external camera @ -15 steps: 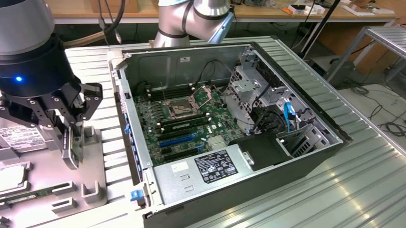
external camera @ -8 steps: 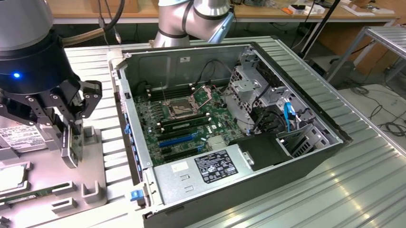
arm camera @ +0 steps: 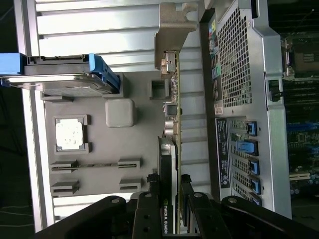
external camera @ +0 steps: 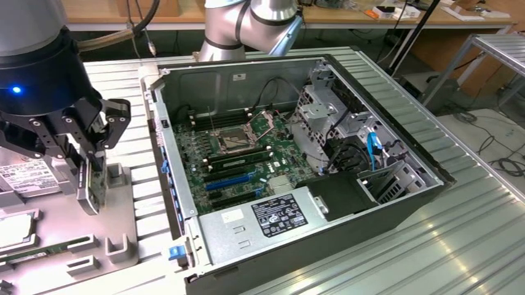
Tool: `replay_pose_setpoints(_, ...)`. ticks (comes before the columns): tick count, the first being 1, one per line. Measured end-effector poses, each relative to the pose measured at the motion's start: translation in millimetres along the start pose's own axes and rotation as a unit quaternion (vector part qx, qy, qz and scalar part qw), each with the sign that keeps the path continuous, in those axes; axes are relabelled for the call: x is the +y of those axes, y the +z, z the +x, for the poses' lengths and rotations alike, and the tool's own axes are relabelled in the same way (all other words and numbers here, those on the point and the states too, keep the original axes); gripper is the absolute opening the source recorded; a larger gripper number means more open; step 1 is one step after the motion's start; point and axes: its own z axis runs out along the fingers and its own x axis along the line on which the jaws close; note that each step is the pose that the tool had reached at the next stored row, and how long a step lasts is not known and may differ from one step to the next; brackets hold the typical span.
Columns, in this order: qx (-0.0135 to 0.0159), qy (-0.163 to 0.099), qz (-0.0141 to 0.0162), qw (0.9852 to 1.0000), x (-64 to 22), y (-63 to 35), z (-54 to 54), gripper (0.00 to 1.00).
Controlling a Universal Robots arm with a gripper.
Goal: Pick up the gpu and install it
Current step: 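Pick up the gpu and move the gpu toward the slot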
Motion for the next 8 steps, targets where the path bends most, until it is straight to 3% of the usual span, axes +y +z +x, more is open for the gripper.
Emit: replay_pose_setpoints(8, 0.0, 0.0, 0.0, 1.0, 0.2, -5.4, -0.1, 0.27)
